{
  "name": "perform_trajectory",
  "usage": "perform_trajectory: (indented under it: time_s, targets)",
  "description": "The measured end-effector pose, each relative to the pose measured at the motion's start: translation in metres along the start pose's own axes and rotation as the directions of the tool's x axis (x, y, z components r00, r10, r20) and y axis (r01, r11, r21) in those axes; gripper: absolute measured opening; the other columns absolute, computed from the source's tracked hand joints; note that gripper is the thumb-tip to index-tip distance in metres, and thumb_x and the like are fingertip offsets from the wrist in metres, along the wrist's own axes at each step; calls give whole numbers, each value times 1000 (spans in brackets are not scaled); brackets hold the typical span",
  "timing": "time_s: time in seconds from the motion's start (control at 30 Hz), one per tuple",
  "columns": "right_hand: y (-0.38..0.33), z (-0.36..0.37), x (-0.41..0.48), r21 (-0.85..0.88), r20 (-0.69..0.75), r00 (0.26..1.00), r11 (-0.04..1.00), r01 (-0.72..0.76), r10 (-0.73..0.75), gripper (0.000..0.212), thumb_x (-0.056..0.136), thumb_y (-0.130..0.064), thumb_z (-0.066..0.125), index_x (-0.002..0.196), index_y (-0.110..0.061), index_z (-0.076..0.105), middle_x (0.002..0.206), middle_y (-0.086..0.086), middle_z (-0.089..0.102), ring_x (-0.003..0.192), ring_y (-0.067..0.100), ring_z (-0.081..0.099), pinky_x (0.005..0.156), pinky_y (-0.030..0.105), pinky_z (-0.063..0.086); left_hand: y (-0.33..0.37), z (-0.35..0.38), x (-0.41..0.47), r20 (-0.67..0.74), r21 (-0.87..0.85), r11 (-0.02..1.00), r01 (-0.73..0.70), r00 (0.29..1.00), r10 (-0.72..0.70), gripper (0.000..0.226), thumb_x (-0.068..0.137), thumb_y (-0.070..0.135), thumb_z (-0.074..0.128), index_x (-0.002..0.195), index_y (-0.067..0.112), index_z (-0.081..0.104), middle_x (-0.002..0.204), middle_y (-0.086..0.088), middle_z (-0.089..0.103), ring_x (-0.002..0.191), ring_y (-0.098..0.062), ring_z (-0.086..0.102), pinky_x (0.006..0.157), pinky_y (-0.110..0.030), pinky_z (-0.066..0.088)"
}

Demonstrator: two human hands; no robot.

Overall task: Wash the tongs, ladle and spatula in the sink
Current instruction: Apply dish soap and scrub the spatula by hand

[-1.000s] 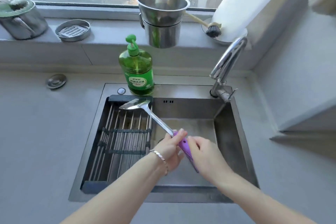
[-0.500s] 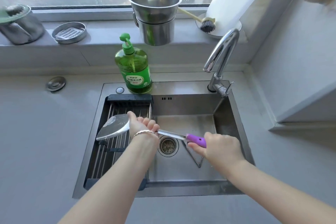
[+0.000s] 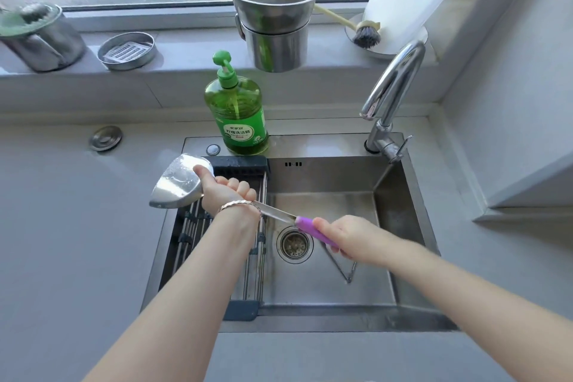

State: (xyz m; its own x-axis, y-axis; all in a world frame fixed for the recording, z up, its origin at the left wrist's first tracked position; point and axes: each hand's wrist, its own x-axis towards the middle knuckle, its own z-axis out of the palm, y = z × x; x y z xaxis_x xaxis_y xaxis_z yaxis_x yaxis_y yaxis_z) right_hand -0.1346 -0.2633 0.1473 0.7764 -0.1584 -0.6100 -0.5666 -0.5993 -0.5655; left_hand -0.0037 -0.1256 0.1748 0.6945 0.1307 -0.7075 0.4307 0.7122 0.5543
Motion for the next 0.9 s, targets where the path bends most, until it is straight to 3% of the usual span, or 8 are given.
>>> perform_trajectory:
  time_s: [0.07,0.2,0.37,0.5,0.57,0.63,0.73,0.9]
  targets:
    - [-3,23,4,-423,-441,863,905,40,-244,50,98,-44,25,67,-16,52,59,2,56,58,28,57,51,29,34,-6,-2,-1,-81,-11,1000,-8,997,7,58,88,53,51,55,19,18,33,8,13,27,-9,11,37,-11,8]
    - [-8,46,17,-674,-516,597,721,160,-615,44,95,-28,30,64,-14,58,53,1,52,42,22,52,37,25,33,-18,-3,-5,-114,-34,998,55,992,-59,58,87,54,52,54,20,19,35,8,14,26,-9,13,39,-11,9]
    - [-10,10,9,-151,-40,987,977,148,-156,57,88,-65,32,64,-17,49,52,-3,53,51,22,49,57,32,41,-14,-6,-5,-5,18,1000,21,1000,-21,58,89,53,50,53,20,19,34,9,15,27,-8,11,35,-13,8]
    - [-5,-23,1,337,437,899,924,-178,14,62,85,-71,30,60,-16,46,39,-7,38,30,9,30,38,18,27,-12,-8,-4,50,-7,999,48,998,-48,59,90,54,47,52,20,17,34,9,14,27,-8,11,35,-13,6]
    - [-7,-20,-3,301,369,927,936,-184,63,63,89,-68,25,62,-15,48,41,-5,40,32,11,33,40,19,29,-9,-6,-4,44,-19,999,43,998,-42,59,89,54,47,52,20,18,34,9,14,27,-8,11,35,-12,7]
    - [-14,0,-4,-68,-29,999,997,-40,38,62,94,-58,21,69,-15,58,55,3,56,50,22,53,54,28,39,-9,-6,-4,7,-27,999,22,1000,-22,58,89,54,49,53,20,18,34,9,14,28,-9,11,36,-12,7]
    - [-16,34,1,-532,-554,737,846,44,-387,57,99,-35,18,71,-14,63,61,4,61,55,28,60,46,28,36,-13,-5,-6,-64,-48,998,29,997,-32,56,90,51,50,56,18,19,33,8,14,26,-9,11,36,-9,8]
    - [14,40,16,-827,-471,357,545,140,-806,25,90,-10,48,113,-1,52,88,9,67,70,26,61,64,34,40,6,-3,2,-123,-76,997,4,992,-13,58,89,52,50,55,19,17,36,7,12,29,-10,12,35,-13,9]
